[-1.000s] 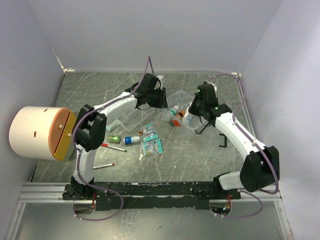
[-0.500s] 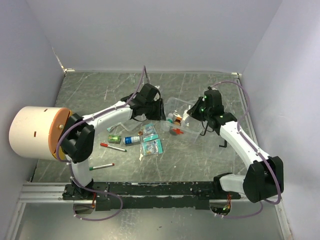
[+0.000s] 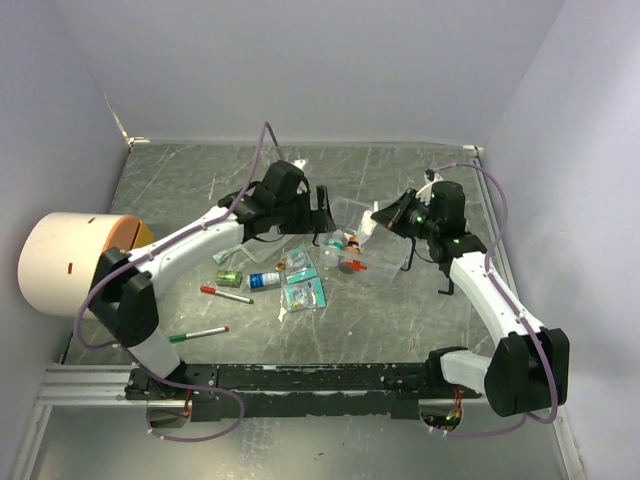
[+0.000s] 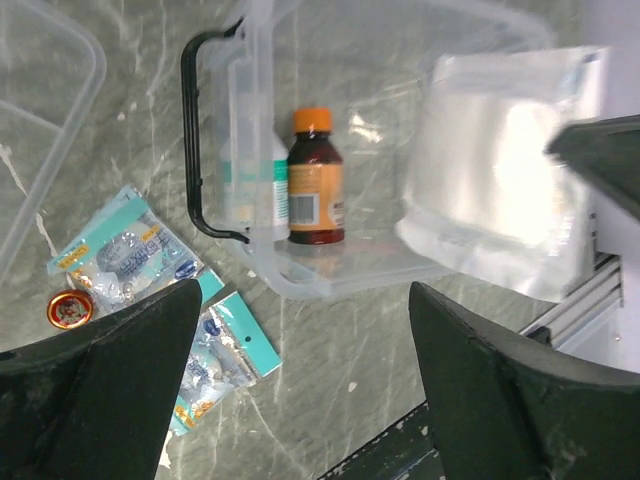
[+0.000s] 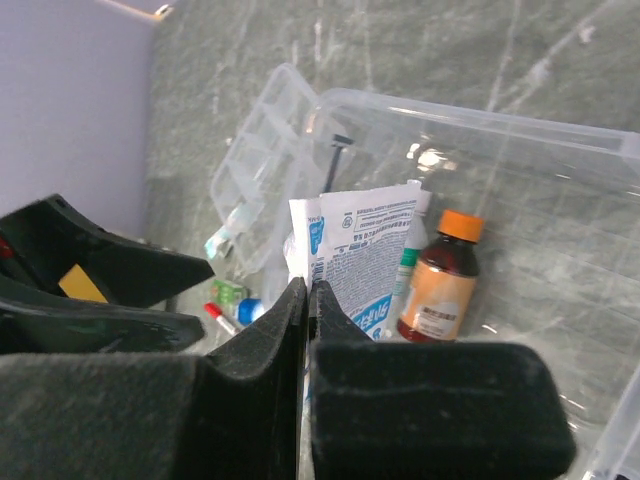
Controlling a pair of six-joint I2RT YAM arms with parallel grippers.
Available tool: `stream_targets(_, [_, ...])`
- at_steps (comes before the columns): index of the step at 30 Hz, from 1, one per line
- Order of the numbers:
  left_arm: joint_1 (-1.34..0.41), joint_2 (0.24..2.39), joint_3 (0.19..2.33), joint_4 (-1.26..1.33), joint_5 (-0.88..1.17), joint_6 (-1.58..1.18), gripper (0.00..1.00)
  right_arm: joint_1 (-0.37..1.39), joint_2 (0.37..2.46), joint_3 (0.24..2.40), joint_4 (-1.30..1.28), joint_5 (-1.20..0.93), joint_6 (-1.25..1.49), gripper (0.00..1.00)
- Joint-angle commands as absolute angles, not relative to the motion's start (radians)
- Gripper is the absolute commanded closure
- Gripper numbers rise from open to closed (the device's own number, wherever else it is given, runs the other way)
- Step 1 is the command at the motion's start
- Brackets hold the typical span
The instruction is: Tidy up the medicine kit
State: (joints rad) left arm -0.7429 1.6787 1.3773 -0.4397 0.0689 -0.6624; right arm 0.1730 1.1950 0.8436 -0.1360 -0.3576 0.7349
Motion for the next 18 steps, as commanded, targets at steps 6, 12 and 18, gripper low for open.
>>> stream_targets(6, [-0.734,1.449,1.339,-0.220,0.176,-0.788,0.04,0.127,1.085,0.770,0.166,-0.673,0.940,1.00])
stream_targets(12, [-0.719,1.272,1.236,-0.093,0.186,-0.939,0.01,0.123,0.952,0.766,0.317,-0.753,1.124,1.00])
stream_targets(18, [-0.718,1.242,1.170,0.106,0.344,-1.068,0.00,0.124,0.887,0.745,0.562,-0.800,1.331,1.00])
